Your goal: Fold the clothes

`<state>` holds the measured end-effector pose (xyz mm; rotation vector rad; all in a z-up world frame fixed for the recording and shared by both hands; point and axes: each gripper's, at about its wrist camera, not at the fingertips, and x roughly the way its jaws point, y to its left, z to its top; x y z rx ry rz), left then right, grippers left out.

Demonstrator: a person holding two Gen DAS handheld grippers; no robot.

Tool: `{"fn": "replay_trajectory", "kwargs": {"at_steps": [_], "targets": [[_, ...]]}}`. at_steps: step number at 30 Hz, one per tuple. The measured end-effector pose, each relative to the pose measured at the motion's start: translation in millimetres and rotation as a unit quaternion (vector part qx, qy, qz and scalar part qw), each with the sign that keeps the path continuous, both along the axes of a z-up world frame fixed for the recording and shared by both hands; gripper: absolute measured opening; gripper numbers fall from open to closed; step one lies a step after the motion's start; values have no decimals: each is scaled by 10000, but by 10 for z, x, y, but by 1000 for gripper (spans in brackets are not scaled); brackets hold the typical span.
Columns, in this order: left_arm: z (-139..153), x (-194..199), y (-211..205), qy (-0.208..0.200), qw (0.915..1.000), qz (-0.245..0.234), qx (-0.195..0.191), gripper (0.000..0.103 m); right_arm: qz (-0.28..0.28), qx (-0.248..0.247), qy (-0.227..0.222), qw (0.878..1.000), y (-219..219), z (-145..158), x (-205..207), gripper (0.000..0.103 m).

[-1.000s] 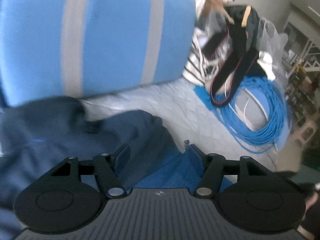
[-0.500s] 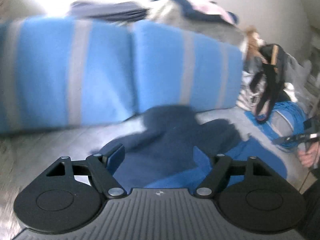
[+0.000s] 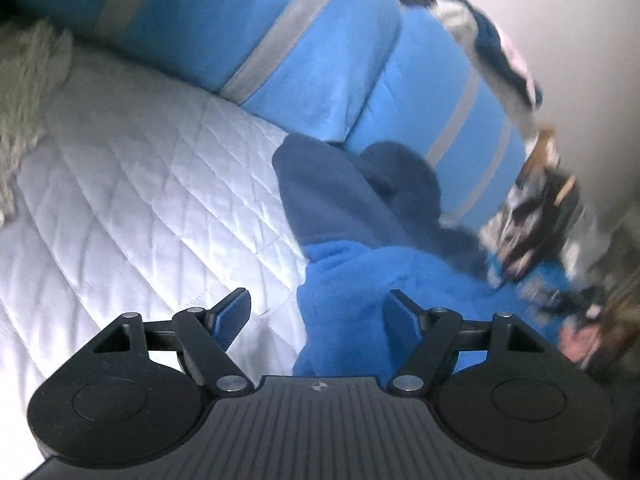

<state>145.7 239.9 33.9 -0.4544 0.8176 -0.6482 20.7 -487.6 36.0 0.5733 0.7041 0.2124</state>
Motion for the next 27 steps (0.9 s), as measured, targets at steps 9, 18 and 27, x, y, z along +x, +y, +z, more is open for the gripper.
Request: {"fn": "replay_trajectory", "kwargs": {"at_steps": [9, 18, 27], "targets": [[-174, 35, 56, 348, 9955, -65, -883, 49, -179, 417, 75, 9989, -86, -268, 248, 64], [-44, 7, -102, 211, 9994, 161, -241, 18, 21, 754, -208, 9969, 3, -393, 286, 19], [642, -110, -188, -825, 9963, 210, 125, 16, 50, 283, -977, 9948, 75, 129, 108, 11]]}}
